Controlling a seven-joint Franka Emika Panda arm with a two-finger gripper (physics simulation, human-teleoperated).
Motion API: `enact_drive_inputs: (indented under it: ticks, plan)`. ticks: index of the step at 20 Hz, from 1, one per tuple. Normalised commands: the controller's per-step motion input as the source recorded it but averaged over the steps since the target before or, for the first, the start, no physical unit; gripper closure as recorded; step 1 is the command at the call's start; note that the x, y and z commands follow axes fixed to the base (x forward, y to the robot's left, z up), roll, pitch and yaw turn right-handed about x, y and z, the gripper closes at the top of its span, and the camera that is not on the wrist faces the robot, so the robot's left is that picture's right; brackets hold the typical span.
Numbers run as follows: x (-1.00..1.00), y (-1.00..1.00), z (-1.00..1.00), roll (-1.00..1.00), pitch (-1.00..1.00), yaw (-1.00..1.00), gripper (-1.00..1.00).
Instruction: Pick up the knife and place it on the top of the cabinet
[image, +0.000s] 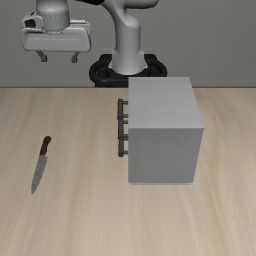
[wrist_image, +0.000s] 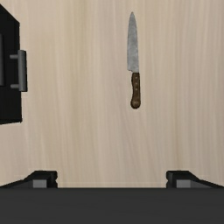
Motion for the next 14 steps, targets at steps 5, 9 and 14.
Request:
enact_drive_inputs:
  ticks: [5, 9, 14]
  plan:
    - [0.0, -1.0, 0.0, 0.0, 0.0, 0.0, -1.0]
    - [1.0, 0.0, 0.0, 0.0, 0.0, 0.0, -1.0]
    - [0.6, 0.2, -0.2, 0.0, 0.0, 0.0, -1.0]
